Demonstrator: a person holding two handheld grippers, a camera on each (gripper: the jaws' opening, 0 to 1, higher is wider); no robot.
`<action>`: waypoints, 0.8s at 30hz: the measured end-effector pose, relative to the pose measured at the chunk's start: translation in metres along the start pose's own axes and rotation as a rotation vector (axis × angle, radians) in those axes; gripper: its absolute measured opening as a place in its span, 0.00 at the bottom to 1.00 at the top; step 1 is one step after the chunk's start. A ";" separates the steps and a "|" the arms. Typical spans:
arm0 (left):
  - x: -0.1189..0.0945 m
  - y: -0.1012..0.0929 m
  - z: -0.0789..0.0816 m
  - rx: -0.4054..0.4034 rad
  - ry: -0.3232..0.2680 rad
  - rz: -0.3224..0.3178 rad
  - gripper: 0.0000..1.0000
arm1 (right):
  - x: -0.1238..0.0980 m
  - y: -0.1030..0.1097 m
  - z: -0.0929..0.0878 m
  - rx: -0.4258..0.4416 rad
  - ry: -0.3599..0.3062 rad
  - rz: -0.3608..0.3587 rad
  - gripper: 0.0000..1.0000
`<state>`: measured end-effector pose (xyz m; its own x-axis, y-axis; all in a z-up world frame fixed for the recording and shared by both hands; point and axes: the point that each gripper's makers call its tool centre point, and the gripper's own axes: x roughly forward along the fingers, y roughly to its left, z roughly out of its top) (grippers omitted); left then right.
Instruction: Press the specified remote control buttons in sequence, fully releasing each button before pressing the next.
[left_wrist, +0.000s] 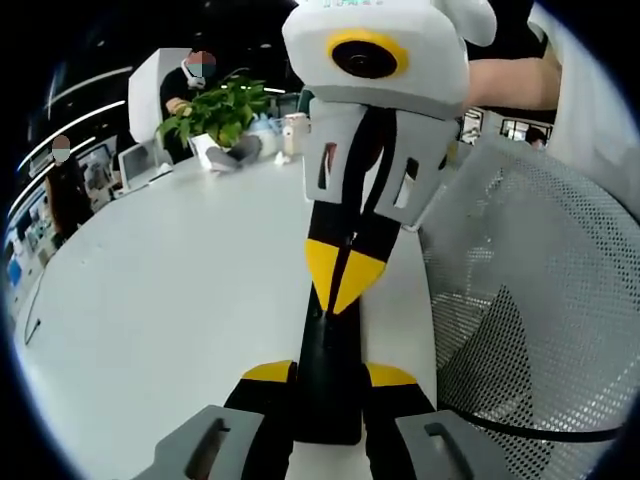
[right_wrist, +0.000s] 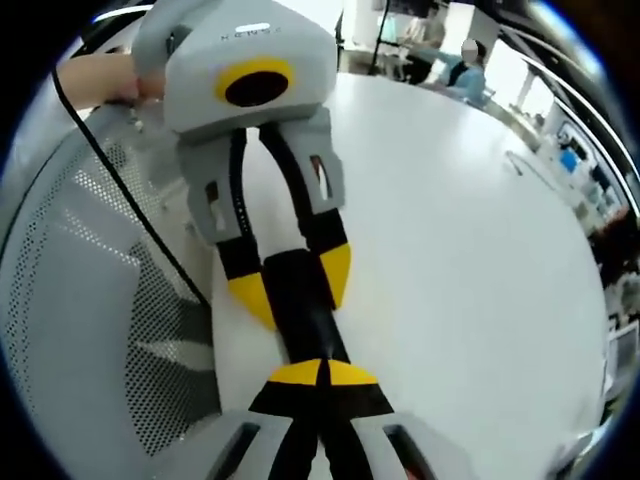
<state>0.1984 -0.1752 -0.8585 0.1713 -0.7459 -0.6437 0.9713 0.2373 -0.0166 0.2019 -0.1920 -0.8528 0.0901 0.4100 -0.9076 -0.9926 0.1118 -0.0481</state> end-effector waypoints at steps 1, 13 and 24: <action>0.000 0.000 0.000 0.000 0.000 0.000 0.25 | 0.000 0.000 0.000 -0.003 0.008 0.003 0.00; 0.000 0.000 0.000 0.001 0.000 0.000 0.25 | 0.002 0.002 -0.001 -0.149 0.087 -0.067 0.00; 0.000 0.000 0.000 0.002 0.002 0.001 0.25 | 0.000 -0.002 -0.002 -0.006 0.001 -0.031 0.00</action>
<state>0.1985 -0.1754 -0.8584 0.1716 -0.7445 -0.6452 0.9716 0.2364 -0.0143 0.2035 -0.1940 -0.8531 0.1210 0.4051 -0.9062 -0.9897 0.1196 -0.0787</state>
